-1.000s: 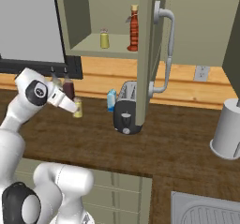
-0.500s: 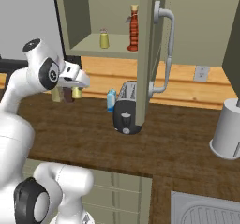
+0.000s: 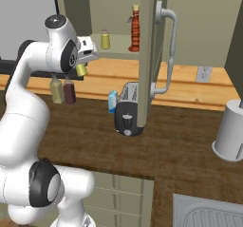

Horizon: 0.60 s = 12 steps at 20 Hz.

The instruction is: Put the shaker and condiment bottle from the counter next to their counterparts in the cabinet.

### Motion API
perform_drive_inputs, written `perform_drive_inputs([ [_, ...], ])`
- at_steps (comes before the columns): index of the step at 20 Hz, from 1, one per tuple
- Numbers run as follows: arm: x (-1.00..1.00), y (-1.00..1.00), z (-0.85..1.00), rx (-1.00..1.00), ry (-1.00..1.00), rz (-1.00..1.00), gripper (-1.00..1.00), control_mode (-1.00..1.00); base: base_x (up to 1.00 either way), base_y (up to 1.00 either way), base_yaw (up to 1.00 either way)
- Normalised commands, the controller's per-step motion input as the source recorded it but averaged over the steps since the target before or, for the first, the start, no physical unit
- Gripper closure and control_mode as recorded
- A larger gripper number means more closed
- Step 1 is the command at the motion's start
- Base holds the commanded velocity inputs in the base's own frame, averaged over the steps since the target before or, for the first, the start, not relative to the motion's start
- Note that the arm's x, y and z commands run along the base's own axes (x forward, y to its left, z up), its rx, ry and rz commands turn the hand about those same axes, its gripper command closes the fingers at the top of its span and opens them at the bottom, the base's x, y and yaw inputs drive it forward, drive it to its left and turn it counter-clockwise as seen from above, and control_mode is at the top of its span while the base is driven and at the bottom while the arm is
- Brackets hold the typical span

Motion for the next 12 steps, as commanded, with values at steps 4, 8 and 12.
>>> perform_drive_inputs([
  [4,-0.16,0.0,0.28,-0.09,-0.13,0.17,1.0,-1.0,0.0,0.0,0.0],
  [8,-0.02,0.0,0.0,0.02,-0.01,0.0,1.0,-1.0,0.0,0.0,0.0],
  [12,-0.08,-0.03,0.27,0.09,-0.22,-0.21,1.0,-1.0,0.0,0.0,0.0],
])
